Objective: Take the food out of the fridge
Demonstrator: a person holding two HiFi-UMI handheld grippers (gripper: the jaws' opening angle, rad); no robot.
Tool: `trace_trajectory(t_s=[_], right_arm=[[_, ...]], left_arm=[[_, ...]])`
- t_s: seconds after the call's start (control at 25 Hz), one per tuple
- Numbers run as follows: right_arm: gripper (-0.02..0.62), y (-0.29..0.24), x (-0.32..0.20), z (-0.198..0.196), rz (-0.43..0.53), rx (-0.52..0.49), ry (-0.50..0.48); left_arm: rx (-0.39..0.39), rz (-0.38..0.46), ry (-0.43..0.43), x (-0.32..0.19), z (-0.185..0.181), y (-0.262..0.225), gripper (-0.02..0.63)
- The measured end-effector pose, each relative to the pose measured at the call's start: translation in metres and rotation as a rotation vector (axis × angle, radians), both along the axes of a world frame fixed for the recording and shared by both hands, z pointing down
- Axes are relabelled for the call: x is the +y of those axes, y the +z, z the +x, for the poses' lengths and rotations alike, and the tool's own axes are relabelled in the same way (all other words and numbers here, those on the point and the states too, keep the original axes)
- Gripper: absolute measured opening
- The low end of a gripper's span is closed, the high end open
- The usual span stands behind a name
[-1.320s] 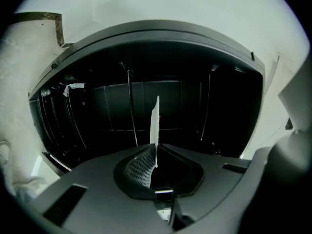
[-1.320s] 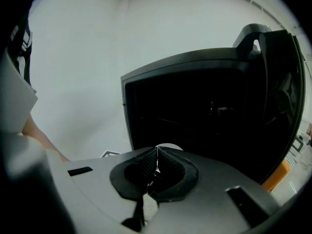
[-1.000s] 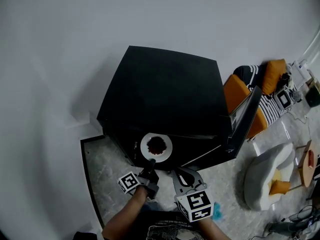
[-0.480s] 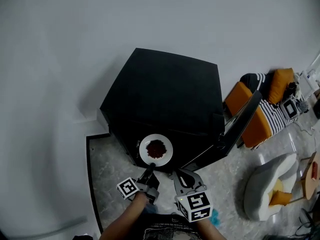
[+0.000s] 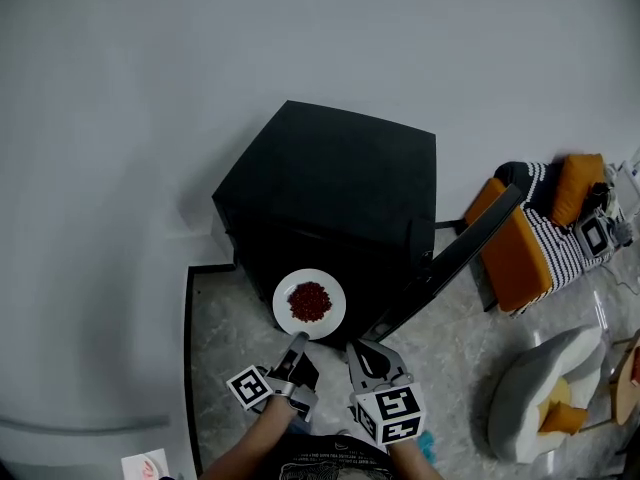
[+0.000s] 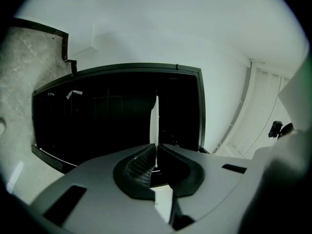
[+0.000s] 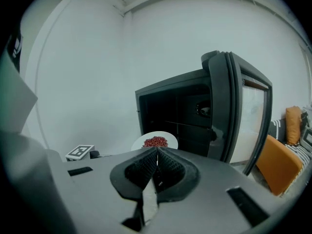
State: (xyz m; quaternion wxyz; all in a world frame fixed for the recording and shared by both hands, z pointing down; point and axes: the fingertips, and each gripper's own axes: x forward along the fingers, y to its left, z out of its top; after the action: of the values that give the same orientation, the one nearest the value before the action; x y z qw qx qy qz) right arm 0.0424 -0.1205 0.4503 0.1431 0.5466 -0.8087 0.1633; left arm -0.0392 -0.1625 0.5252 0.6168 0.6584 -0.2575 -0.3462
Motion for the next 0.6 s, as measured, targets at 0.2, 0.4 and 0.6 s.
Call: trace_trajectory(t_s=[0.2, 0.4, 0.6], right_arm=[[0.021, -0.003, 0.020, 0.006, 0.009, -0.022, -0.012], [0.022, -0.006, 0.038, 0.010, 0.021, -0.036, -0.027], [0.021, -0.009, 0.055, 0.011, 0.036, -0.046, -0.041]], left_arm=[[-0.005, 0.018, -0.032, 0.025, 0.000, -0.017, 0.020], [-0.002, 0.032, -0.073, 0.047, 0.002, -0.040, 0.020], [-0.009, 0.058, -0.097, 0.069, 0.005, -0.063, 0.020]])
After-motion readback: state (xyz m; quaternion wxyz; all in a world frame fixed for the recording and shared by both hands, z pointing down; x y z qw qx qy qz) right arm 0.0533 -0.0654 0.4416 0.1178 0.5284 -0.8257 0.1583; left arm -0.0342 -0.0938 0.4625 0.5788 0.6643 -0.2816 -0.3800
